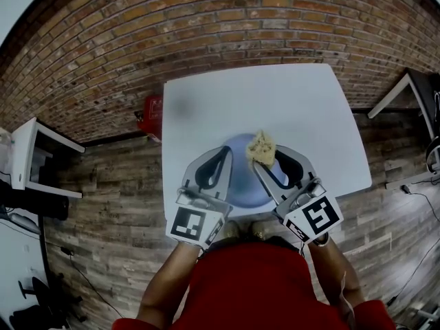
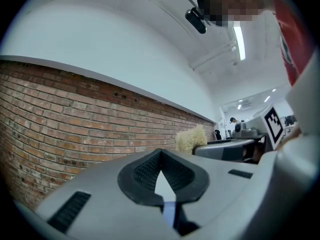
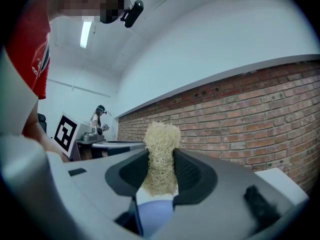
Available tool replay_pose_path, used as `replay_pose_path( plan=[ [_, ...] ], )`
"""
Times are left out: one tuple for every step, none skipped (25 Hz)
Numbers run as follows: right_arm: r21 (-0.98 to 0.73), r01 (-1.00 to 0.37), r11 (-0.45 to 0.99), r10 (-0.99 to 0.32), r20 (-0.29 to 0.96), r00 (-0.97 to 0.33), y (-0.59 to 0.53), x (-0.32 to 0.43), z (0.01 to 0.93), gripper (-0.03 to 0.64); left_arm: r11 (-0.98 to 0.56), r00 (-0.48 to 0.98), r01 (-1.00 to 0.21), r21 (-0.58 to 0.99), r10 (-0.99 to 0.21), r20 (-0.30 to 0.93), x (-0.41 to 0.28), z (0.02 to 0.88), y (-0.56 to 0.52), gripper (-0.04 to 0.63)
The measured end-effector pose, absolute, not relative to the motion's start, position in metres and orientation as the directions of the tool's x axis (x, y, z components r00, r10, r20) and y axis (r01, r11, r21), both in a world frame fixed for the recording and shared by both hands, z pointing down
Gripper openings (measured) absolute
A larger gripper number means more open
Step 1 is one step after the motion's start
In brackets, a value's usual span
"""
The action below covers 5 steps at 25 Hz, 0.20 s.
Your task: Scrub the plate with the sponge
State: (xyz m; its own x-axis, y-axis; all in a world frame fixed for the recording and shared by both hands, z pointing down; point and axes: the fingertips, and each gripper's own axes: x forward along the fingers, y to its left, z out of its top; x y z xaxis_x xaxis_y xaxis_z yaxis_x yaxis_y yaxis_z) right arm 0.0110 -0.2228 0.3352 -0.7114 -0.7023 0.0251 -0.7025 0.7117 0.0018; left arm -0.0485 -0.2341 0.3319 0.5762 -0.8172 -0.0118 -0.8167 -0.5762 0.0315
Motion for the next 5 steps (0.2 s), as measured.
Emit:
replay_pose_path(
  plan=[
    [0.002, -0.702, 0.713, -0.701, 0.024, -0.712, -0.2225, 0.0108, 0.3346, 0.152, -0.576, 0.576, -0.817, 0.032, -0.817, -0.012, -0.0483, 0.3316, -0.2336, 0.012],
    [0.001, -0.701, 0.713, -0.701, 0.023, -0.713, -0.2222, 0.0106, 0.3341, 0.152, -0.576, 0.576, -0.817, 0.031, -0.818, -0.012, -0.0482, 0.3314, -0.2331, 0.012],
    [0.001, -0.7, 0.714, -0.7, 0.022, -0.714, -0.2219, 0.0104, 0.3337, 0.152, -0.575, 0.575, -0.817, 0.031, -0.818, -0.013, -0.0482, 0.3312, -0.2325, 0.012],
    [0.001, -0.699, 0.715, -0.699, 0.021, -0.715, -0.2216, 0.0101, 0.3334, 0.152, -0.575, 0.575, -0.818, 0.031, -0.818, -0.013, -0.0482, 0.3312, -0.232, 0.012],
    [0.0, -0.698, 0.716, -0.698, 0.02, -0.716, -0.2212, 0.0099, 0.3331, 0.152, -0.574, 0.574, -0.818, 0.031, -0.819, -0.012, -0.0482, 0.3311, -0.2314, 0.012]
  ],
)
